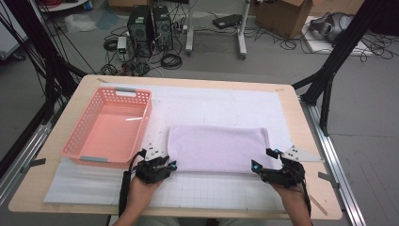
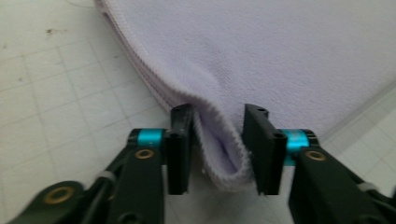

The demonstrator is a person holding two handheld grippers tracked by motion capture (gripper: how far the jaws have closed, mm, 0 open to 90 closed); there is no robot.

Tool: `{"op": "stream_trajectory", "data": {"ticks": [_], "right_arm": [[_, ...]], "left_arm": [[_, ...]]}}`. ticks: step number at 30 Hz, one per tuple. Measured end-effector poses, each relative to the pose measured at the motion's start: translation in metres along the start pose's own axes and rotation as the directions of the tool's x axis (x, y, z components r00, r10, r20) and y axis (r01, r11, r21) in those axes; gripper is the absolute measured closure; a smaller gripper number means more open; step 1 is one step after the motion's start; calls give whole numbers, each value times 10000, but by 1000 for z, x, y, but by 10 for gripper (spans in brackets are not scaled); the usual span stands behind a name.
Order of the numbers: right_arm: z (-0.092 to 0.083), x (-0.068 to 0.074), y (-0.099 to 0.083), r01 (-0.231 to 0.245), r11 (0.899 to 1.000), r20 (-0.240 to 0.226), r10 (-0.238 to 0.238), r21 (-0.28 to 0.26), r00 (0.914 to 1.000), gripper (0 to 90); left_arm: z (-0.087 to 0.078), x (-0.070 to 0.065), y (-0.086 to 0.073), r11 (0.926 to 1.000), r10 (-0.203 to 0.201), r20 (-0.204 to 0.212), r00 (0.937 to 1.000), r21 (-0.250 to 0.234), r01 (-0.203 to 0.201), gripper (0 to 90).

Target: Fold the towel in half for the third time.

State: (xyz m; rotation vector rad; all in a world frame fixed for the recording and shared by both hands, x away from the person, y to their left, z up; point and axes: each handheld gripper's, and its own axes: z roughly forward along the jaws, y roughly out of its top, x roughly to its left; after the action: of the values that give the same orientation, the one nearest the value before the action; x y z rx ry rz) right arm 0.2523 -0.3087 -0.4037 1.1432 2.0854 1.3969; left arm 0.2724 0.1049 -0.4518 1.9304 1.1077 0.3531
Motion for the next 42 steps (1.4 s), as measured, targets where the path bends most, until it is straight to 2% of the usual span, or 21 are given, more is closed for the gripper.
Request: {"op": "stream_trajectory", "data": {"ticks": [3,8,13,19,23,29,33,36,39,42], "right_arm": [[15,5,15,-16,9998,-225,12,-204,9997,209],[50,18,41,421,9991,-715,-413,103,9966,215],[82,27,60,731,9955,-939,-672,609,9933,217],[121,34,87,1060,9861,-1331,-889,1281,9871,233],[146,38,95,1245,9791,-1639,-980,1606,9816,239],[182,47,95,1273,9688,-1832,-884,2127,9791,258],[206,59,96,1629,9535,-2038,-1119,2536,9726,299],[219,67,97,1824,9426,-2054,-1268,2797,9704,330],[227,71,100,1888,9398,-2018,-1337,2847,9703,348],[238,76,103,2004,9305,-2054,-1410,3065,9685,376]], "left_arm": [[0,0,0,9997,-256,275,9993,40,255,757],[0,5,0,9974,-722,524,9960,87,719,789],[0,2,0,9982,-607,339,9976,-16,608,803],[-1,4,-1,9972,-734,470,9962,-112,740,805],[-2,5,-2,9954,-940,557,9940,-152,950,809],[-3,8,-4,9906,-1336,710,9885,-199,1353,813],[-3,8,-4,9893,-1419,744,9871,-227,1439,813],[-4,9,-4,9891,-1439,795,9864,-188,1459,814],[-4,9,-5,9877,-1524,834,9848,-220,1547,814],[-5,9,-5,9872,-1559,873,9839,-199,1581,814]]}}
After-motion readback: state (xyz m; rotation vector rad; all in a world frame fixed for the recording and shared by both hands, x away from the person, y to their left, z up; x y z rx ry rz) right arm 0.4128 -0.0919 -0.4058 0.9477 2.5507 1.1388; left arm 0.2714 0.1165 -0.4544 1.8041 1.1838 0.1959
